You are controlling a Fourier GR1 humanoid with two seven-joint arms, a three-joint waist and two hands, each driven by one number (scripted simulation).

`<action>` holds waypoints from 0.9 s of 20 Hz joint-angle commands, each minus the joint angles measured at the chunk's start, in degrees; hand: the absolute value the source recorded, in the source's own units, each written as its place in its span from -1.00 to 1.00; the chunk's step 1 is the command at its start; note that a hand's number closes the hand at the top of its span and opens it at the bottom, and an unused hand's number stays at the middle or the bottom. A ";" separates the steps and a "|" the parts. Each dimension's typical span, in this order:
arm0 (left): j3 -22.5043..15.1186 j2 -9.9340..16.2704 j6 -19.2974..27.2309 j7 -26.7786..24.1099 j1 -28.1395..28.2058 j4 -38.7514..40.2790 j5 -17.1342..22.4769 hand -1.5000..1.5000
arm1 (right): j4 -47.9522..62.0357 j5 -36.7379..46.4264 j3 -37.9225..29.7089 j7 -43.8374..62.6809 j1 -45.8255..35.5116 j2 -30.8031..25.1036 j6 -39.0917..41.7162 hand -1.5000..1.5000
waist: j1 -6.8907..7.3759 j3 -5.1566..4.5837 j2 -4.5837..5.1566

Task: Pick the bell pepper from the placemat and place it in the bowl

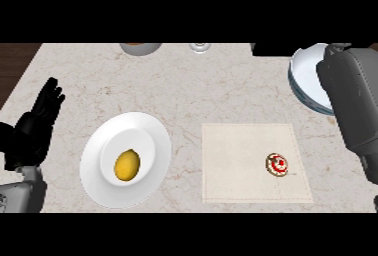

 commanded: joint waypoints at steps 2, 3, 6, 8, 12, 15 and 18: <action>-0.08 -1.14 0.33 -0.92 -1.79 1.91 -0.03 0.00 | 7.25 -3.59 -4.59 -10.52 4.51 -3.08 -7.29 1.00 | 0.50 0.02 0.38; -0.47 -1.25 0.34 -1.85 1.09 -0.01 -0.67 0.00 | 8.28 -5.03 -6.40 -12.68 4.84 -4.72 -8.49 1.00 | 0.76 0.04 0.35; -1.16 -1.48 0.71 -1.38 -0.65 1.20 -1.76 0.00 | 16.33 -6.47 -8.91 -18.15 1.50 -7.12 -9.98 1.00 | 1.39 0.05 0.61; -0.44 -0.37 -0.63 -0.09 -1.01 0.46 -0.68 0.00 | 19.28 -7.37 -10.24 -21.69 2.14 -8.26 -11.99 1.00 | 1.54 0.07 0.64; -0.92 -1.89 0.59 -2.80 -3.03 4.30 -1.90 0.00 | 24.86 -8.27 -11.83 -26.45 0.08 -10.56 -12.16 1.00 | 1.44 0.06 0.83; -1.64 -2.19 0.29 -0.45 -2.59 0.89 -1.14 0.00 | 30.92 -7.31 -12.04 -16.40 1.52 -12.92 -2.17 1.00 | 2.32 0.13 1.32; -0.02 0.60 -2.29 1.57 -2.15 -0.62 0.57 0.00 | 32.03 -12.62 -16.81 -23.63 4.45 -14.41 -2.85 -1.00 | 2.31 0.21 1.03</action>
